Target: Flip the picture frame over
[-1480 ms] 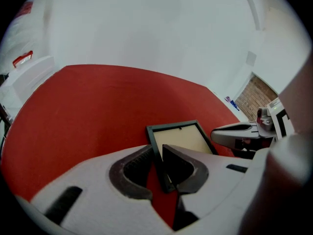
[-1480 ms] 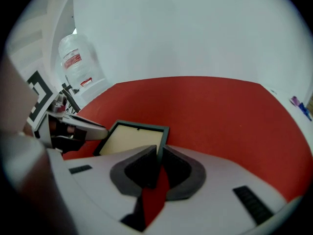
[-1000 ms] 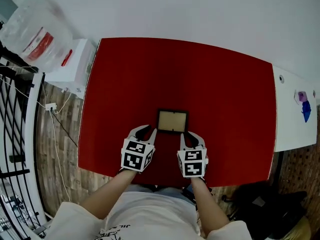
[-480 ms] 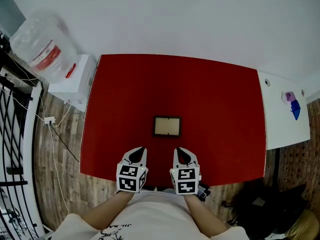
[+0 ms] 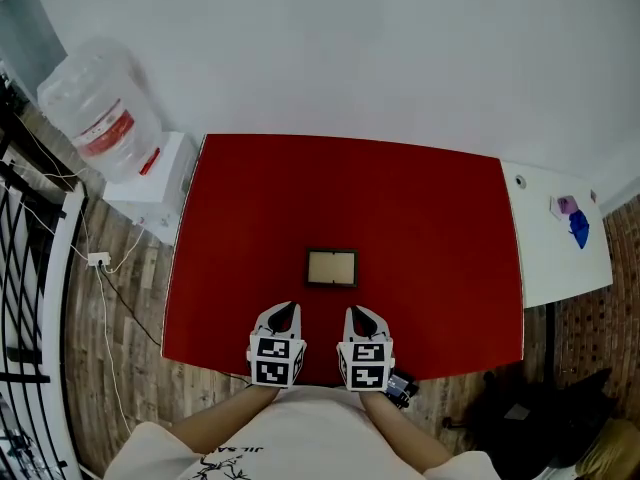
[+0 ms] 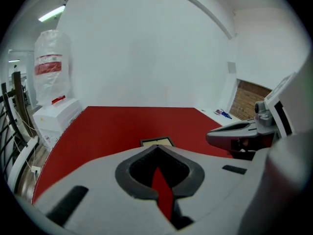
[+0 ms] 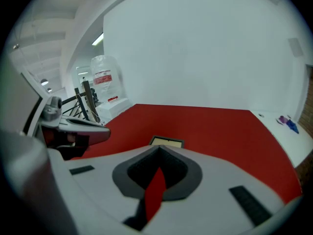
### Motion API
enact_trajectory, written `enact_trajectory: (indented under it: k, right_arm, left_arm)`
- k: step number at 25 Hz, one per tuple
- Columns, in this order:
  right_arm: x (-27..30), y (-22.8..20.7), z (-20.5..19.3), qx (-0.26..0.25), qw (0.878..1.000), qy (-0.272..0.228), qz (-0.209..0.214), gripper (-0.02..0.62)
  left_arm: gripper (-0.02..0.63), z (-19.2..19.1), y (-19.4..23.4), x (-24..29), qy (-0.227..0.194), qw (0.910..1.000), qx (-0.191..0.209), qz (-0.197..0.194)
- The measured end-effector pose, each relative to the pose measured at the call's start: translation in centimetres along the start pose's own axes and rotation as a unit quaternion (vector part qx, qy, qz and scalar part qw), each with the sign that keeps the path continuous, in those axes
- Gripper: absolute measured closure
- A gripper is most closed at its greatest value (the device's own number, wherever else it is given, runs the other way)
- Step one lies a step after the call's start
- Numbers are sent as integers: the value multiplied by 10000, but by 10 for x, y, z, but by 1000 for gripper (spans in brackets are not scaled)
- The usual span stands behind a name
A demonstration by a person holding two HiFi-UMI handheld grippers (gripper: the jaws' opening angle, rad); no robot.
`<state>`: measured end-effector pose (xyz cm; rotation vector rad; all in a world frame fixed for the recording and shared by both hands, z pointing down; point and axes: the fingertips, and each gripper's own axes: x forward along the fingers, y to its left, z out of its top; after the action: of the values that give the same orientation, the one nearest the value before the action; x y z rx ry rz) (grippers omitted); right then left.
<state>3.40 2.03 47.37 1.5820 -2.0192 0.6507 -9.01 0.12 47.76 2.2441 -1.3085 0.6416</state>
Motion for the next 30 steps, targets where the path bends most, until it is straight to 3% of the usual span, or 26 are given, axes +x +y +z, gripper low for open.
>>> enact_trajectory:
  k: [5, 12, 30]
  right_arm:
    - [-3, -4, 4, 29, 10000, -47, -47, 591]
    - [-2, 6, -8, 52, 9997, 126, 212, 591]
    - [-14, 9, -13, 49, 9997, 125, 211, 591]
  left_arm:
    - [600, 4, 1, -2, -35, 10000, -39, 0]
    - [600, -4, 1, -7, -9, 9999, -144, 14]
    - [600, -11, -2, -20, 18, 9999, -163, 30]
